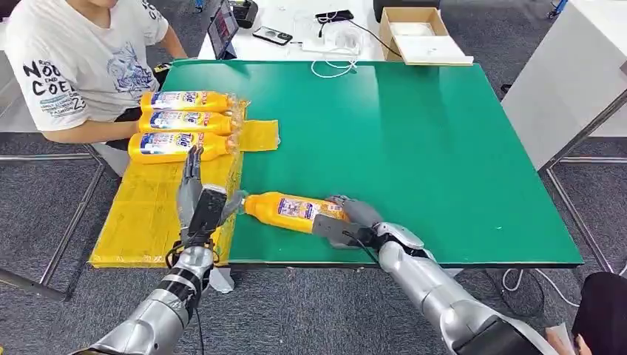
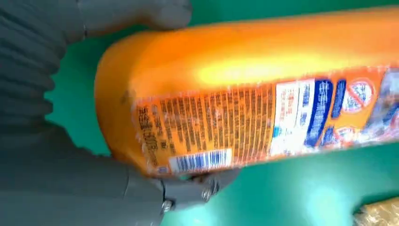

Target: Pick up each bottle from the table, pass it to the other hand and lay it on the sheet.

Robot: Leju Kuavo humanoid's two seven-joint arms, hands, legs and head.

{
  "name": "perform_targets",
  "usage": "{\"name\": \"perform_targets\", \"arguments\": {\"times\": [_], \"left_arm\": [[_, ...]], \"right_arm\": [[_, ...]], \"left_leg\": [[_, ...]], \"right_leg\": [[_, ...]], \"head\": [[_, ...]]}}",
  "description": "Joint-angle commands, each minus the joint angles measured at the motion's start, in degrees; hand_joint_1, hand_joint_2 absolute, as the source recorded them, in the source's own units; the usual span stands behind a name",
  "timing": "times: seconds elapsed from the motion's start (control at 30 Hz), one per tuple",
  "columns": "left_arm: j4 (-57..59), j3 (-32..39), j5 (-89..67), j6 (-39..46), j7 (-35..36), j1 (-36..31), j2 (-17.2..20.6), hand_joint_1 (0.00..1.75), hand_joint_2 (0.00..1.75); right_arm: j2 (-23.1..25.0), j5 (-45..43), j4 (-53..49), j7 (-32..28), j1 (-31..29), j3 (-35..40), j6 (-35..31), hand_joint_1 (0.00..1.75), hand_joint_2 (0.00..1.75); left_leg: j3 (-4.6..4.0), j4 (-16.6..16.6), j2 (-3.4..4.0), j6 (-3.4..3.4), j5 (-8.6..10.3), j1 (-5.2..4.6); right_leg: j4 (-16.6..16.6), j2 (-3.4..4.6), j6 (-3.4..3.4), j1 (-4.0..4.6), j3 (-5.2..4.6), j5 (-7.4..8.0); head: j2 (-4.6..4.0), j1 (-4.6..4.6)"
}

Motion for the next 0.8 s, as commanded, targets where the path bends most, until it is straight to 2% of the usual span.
{"name": "perform_targets", "arguments": {"times": [0.03,0.2,0.4,0.53,0.6,0.63,0.67,0.8], "left_arm": [[2.96,-0.85,0.69,-0.74,0.15,-1.46,0.00,0.00,1.75],[2.94,-0.83,0.71,-0.80,0.15,-1.41,0.01,0.00,1.75],[2.54,0.08,1.31,-1.67,0.15,-0.81,-0.23,0.00,1.75],[2.08,3.71,5.01,-5.57,0.15,-0.43,-0.76,0.00,1.75],[1.94,4.67,5.58,-6.34,0.15,-0.38,-0.65,0.00,1.75],[1.46,5.99,6.58,-6.76,0.15,-0.23,-0.86,0.00,1.75],[0.10,6.87,6.74,-5.86,0.15,0.27,-0.82,0.00,1.75],[-4.57,9.36,7.49,-3.68,0.15,2.16,-0.44,0.00,1.75]], "right_arm": [[2.66,-0.95,-0.40,-5.32,3.17,-2.39,-6.62,1.75,1.75],[2.68,-0.93,-0.83,-5.71,3.43,-2.65,-7.02,1.75,1.75],[4.01,-2.23,-10.27,-11.03,8.81,-10.67,-14.62,1.75,1.75],[5.31,-3.54,-23.46,-13.89,15.22,-19.18,-22.55,1.75,1.75],[5.31,-2.66,-28.49,-12.88,17.29,-20.95,-23.69,1.75,1.75],[6.49,-3.55,-31.52,-13.75,18.69,-23.54,-26.33,1.75,1.75],[7.17,-3.73,-34.63,-14.66,19.96,-25.42,-29.26,1.75,1.75],[7.80,-4.38,-44.06,-15.21,23.74,-28.24,-33.56,1.75,1.75]], "left_leg": [[0.21,-0.03,0.00,0.04,-0.08,0.00],[0.19,0.01,0.03,0.06,-0.12,-0.02],[0.03,-0.02,0.01,0.02,-0.04,-0.02],[0.07,0.00,-0.01,0.03,-0.08,0.00],[0.27,0.04,0.00,0.05,-0.21,0.00],[0.33,0.07,-0.02,0.07,-0.26,0.00],[0.06,0.03,-0.01,0.04,-0.13,-0.04],[0.14,0.06,-0.10,0.05,-0.18,-0.03]], "right_leg": [[-0.04,-0.08,-0.11,0.03,0.24,-0.09],[0.00,-0.04,-0.12,0.02,0.24,-0.12],[-0.01,-0.02,-0.07,0.00,0.07,-0.04],[0.00,-0.06,-0.10,0.03,0.12,-0.08],[0.03,-0.09,-0.18,0.06,0.32,-0.21],[0.05,-0.11,-0.21,0.06,0.39,-0.26],[0.05,-0.04,-0.12,0.00,0.10,-0.13],[0.08,-0.18,-0.17,0.01,0.20,-0.24]], "head": [[0.00,0.02],[0.00,0.00],[0.00,0.02],[0.00,0.00],[0.00,0.02],[0.00,0.02],[0.00,0.00],[0.00,0.04]]}}
